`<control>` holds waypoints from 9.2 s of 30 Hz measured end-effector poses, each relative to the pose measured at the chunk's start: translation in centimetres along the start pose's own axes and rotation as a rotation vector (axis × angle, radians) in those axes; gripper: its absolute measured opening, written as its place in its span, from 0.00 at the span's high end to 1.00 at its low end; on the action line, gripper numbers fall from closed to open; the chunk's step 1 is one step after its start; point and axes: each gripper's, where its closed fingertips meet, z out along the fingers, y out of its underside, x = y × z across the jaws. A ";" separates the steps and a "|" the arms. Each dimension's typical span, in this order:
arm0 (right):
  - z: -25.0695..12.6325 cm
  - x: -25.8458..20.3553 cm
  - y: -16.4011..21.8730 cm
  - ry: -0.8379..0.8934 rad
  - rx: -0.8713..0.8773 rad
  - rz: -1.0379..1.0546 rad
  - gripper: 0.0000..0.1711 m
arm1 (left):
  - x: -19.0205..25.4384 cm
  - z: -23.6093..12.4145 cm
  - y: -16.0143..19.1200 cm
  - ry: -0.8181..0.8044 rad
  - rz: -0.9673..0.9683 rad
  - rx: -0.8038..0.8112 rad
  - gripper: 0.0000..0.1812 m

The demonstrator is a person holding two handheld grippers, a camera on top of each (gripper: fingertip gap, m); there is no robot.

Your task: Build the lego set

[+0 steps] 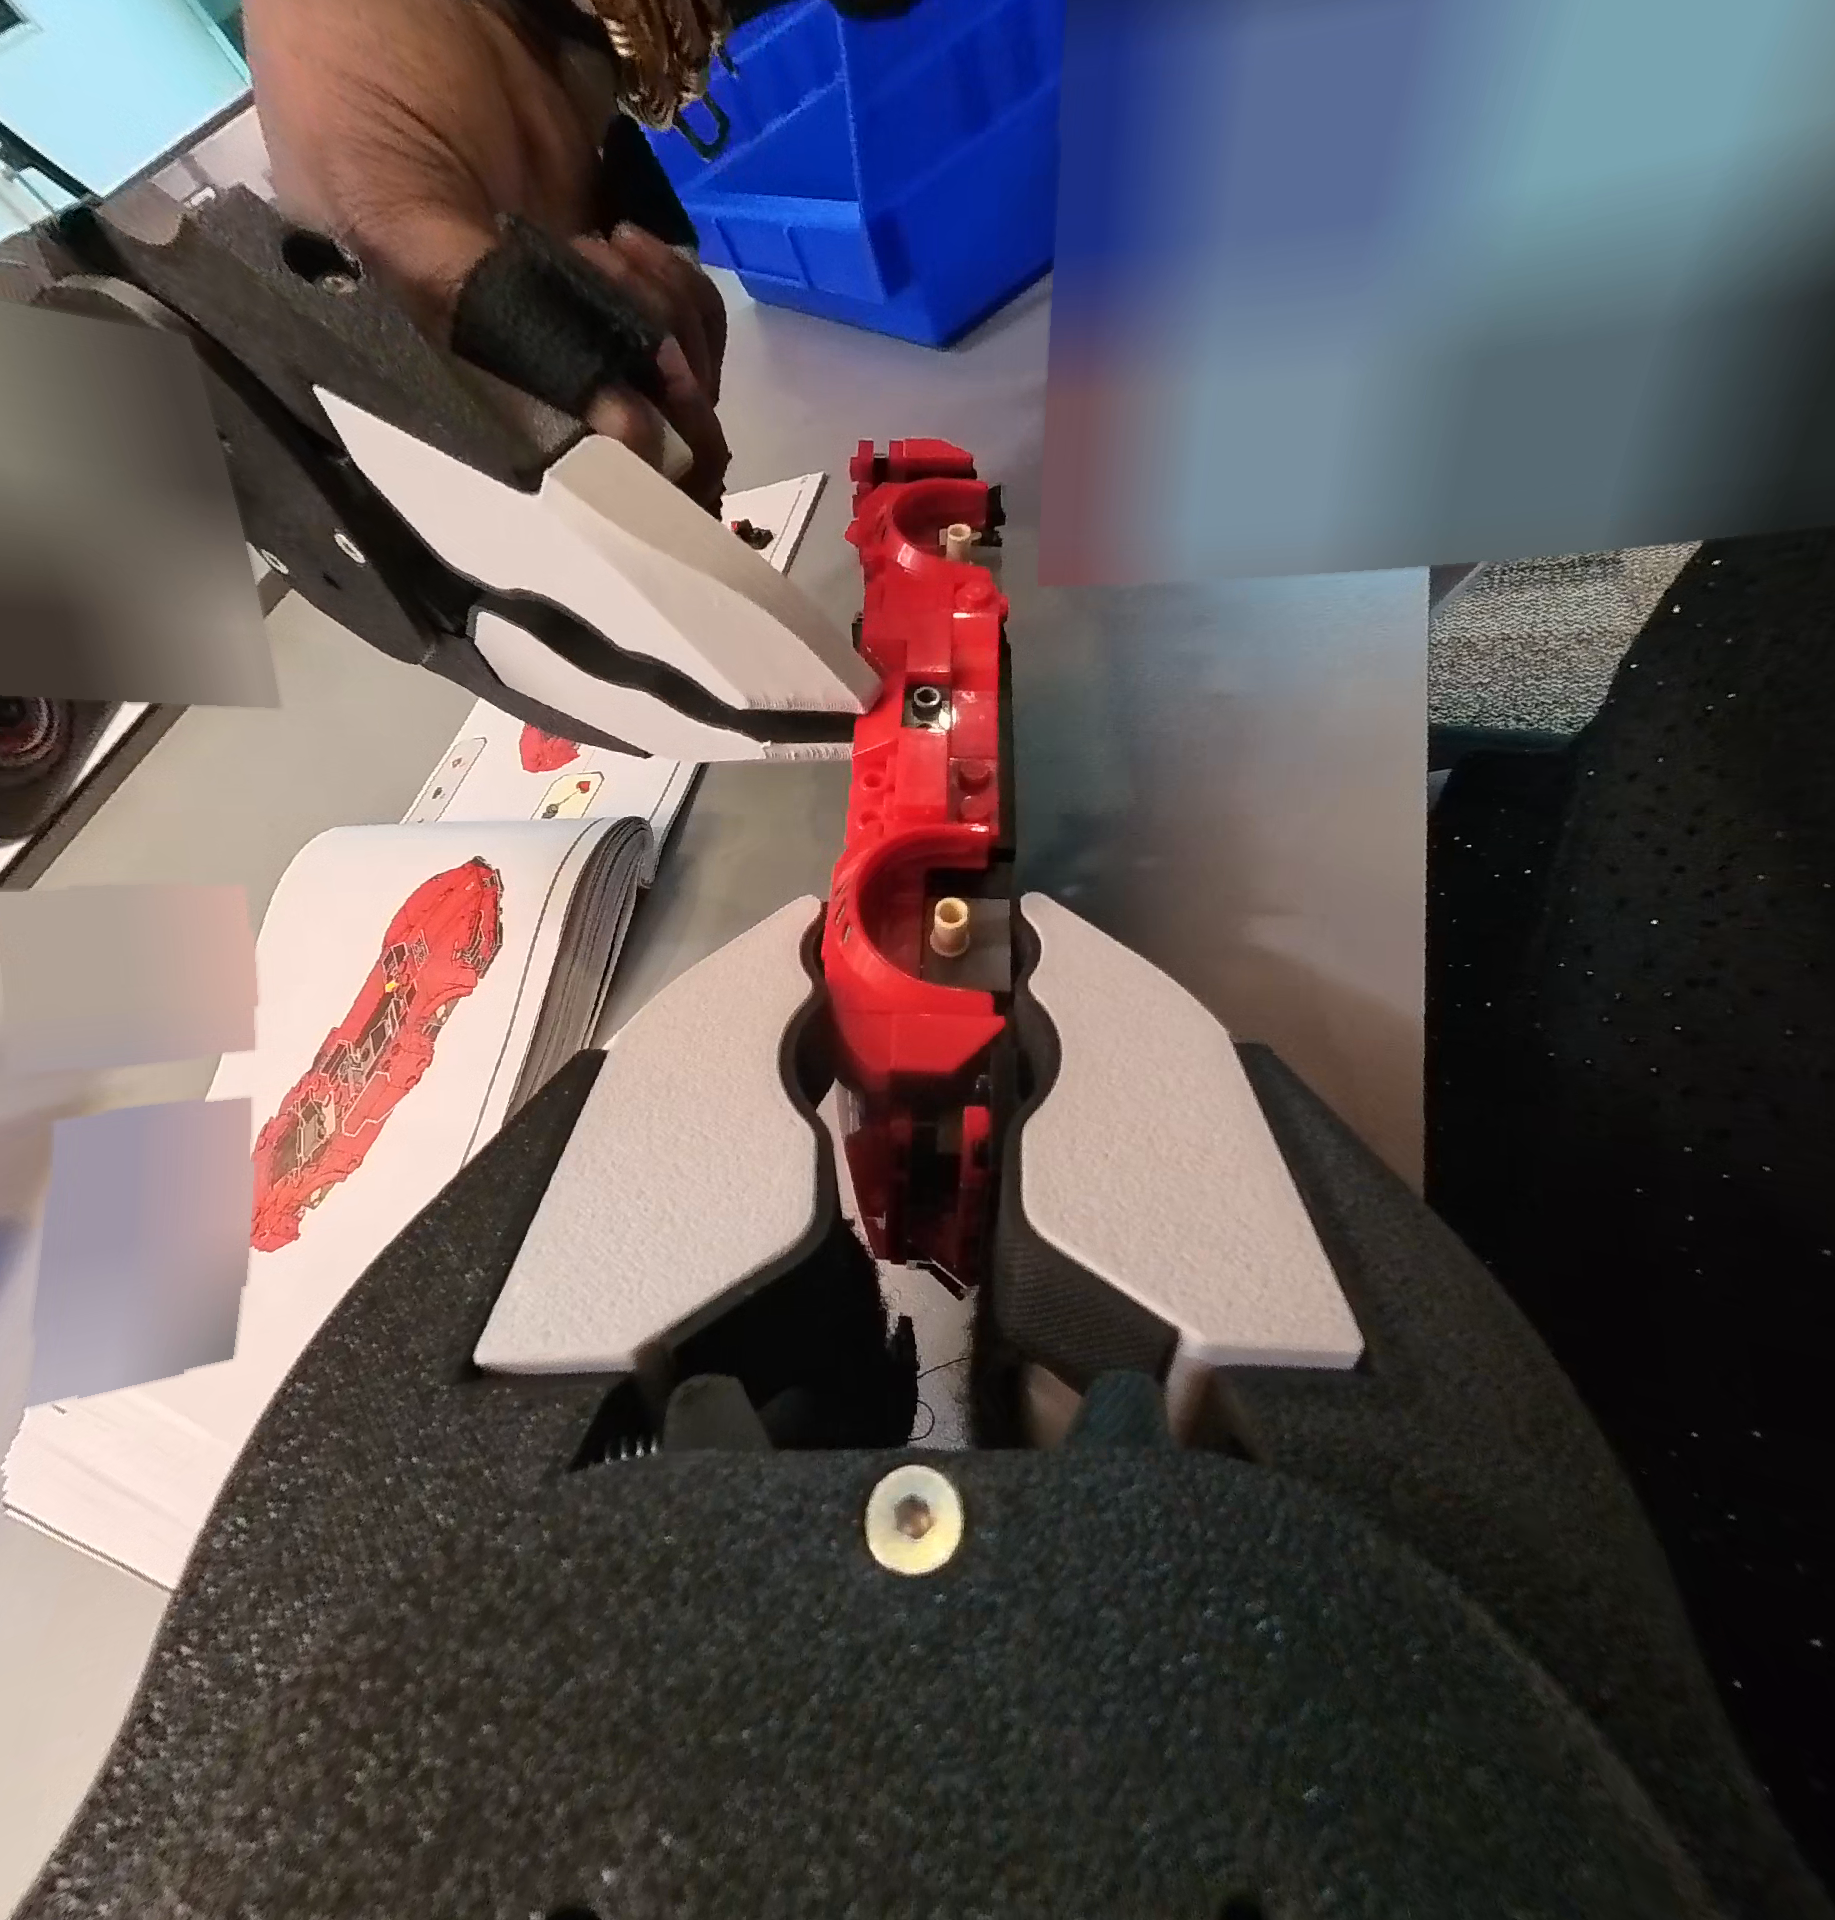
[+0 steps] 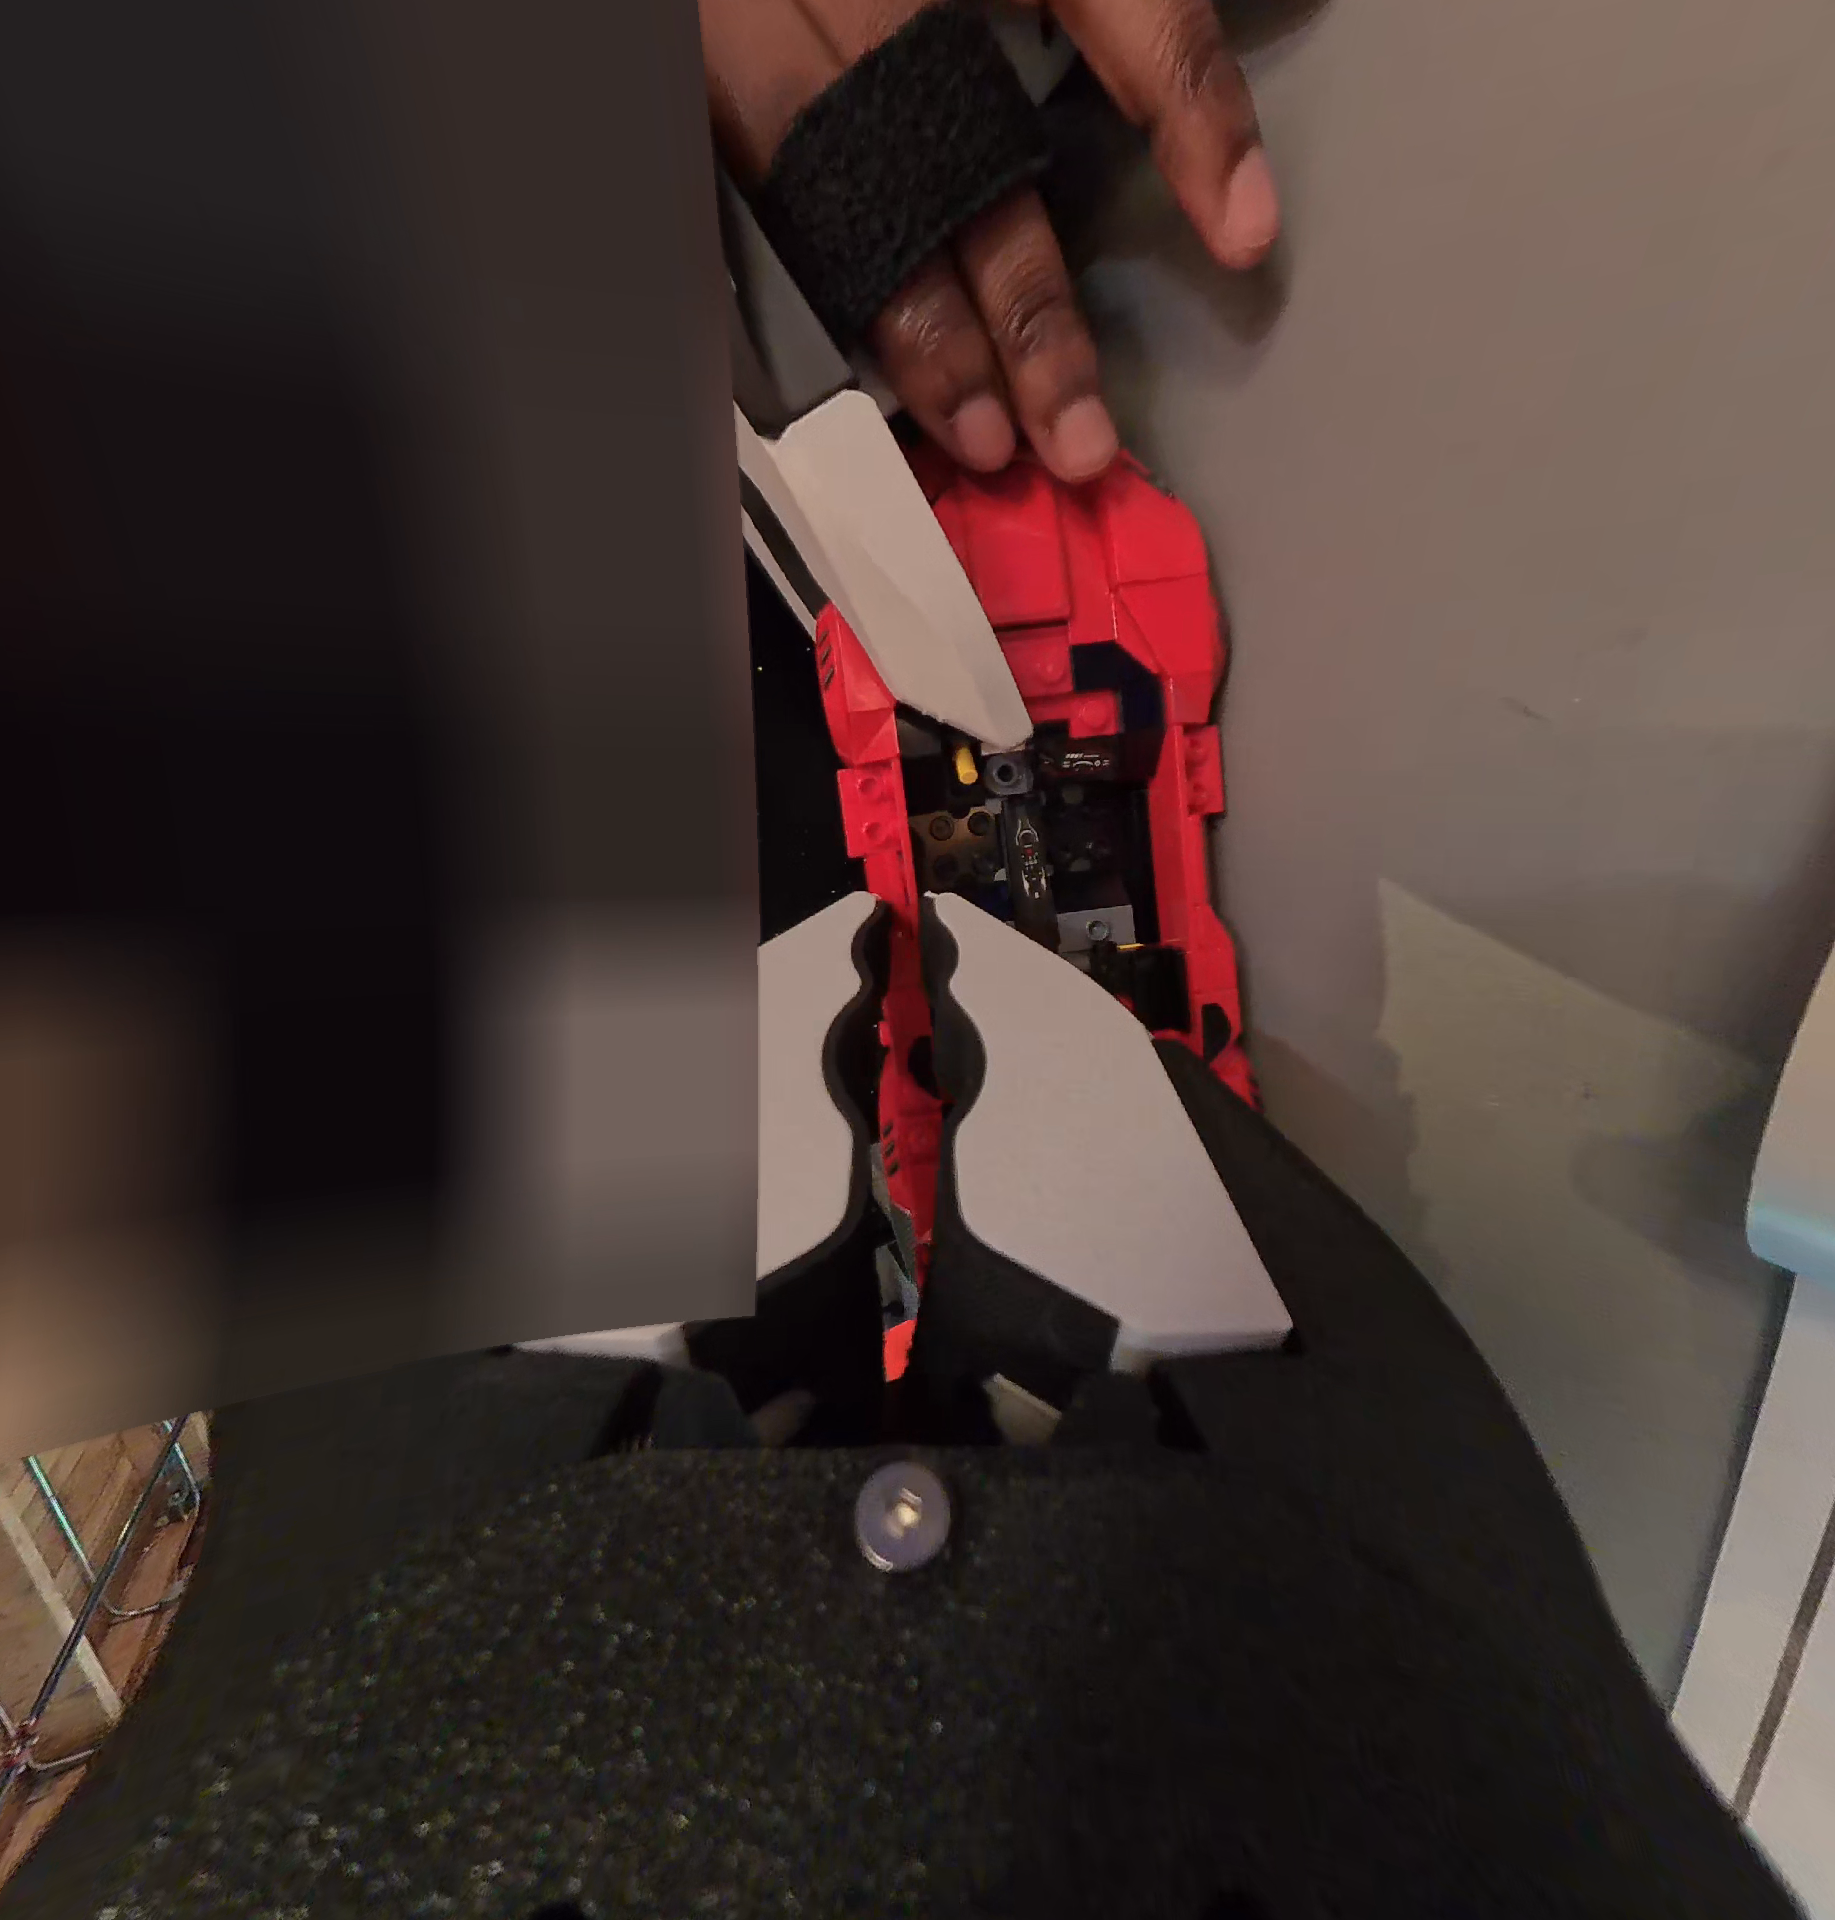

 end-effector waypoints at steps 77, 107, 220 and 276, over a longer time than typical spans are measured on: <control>0.0 -4.2 2.3 1.194 0.972 -0.892 0.87 | 0.1 -0.1 -0.1 -0.024 0.031 0.001 0.83; -1.3 2.8 20.6 1.336 0.815 -0.097 1.00 | 0.3 -0.1 0.0 -0.030 0.030 0.000 0.84; -1.6 -3.2 -1.8 0.259 0.407 -0.226 0.98 | 0.0 0.3 -0.2 -0.007 0.011 0.003 0.83; -1.4 4.6 12.1 0.871 0.151 -0.320 0.88 | 0.0 0.2 -0.1 0.001 0.009 0.003 0.83</control>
